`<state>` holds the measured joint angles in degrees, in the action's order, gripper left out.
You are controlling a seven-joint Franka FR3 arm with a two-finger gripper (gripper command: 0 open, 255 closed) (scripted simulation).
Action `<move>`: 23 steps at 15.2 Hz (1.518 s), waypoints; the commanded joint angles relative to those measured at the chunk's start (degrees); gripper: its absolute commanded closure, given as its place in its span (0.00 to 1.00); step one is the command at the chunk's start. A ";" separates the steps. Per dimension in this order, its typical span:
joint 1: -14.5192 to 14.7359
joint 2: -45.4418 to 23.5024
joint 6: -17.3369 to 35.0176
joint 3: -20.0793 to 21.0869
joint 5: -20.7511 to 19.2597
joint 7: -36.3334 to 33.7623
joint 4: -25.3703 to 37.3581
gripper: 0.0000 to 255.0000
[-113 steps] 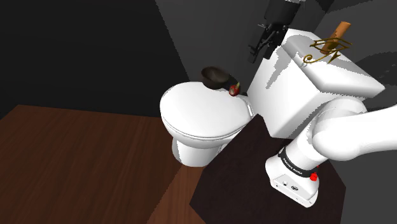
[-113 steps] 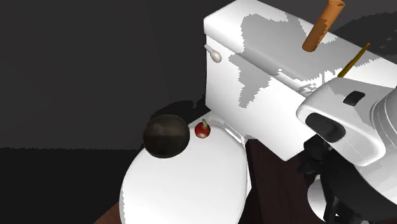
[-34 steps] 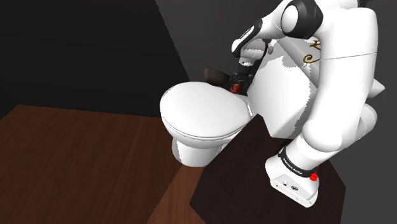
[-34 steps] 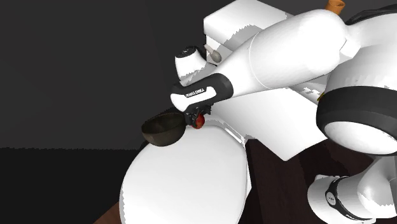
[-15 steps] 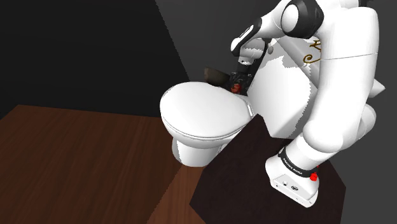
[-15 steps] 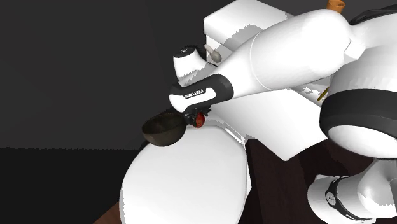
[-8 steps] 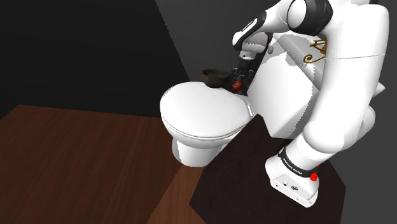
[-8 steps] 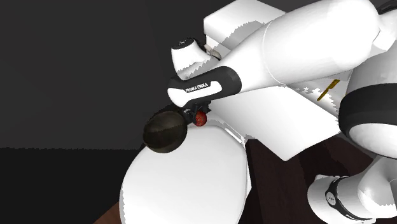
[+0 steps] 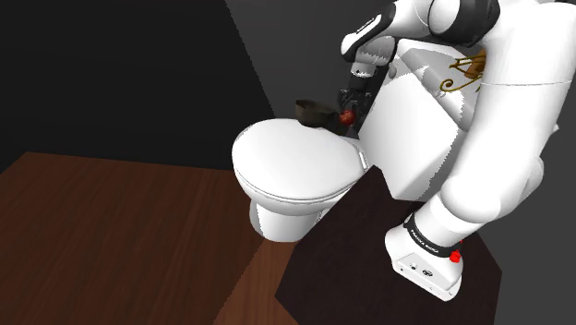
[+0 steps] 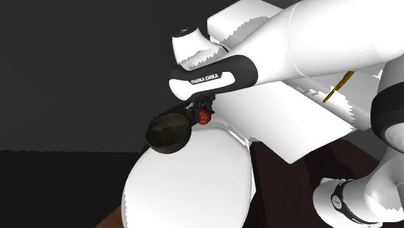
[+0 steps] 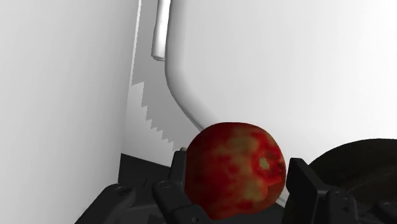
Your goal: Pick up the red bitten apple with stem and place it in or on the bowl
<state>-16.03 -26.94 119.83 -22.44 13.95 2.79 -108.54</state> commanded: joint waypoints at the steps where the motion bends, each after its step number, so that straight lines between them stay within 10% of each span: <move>1: 0.10 1.02 -1.23 -0.32 -0.51 -0.23 0.27 1.00; 23: 1.34 9.70 -14.91 -2.19 -4.83 -3.29 6.12 1.00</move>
<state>-14.73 -17.75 105.58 -24.54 9.35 -0.40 -102.62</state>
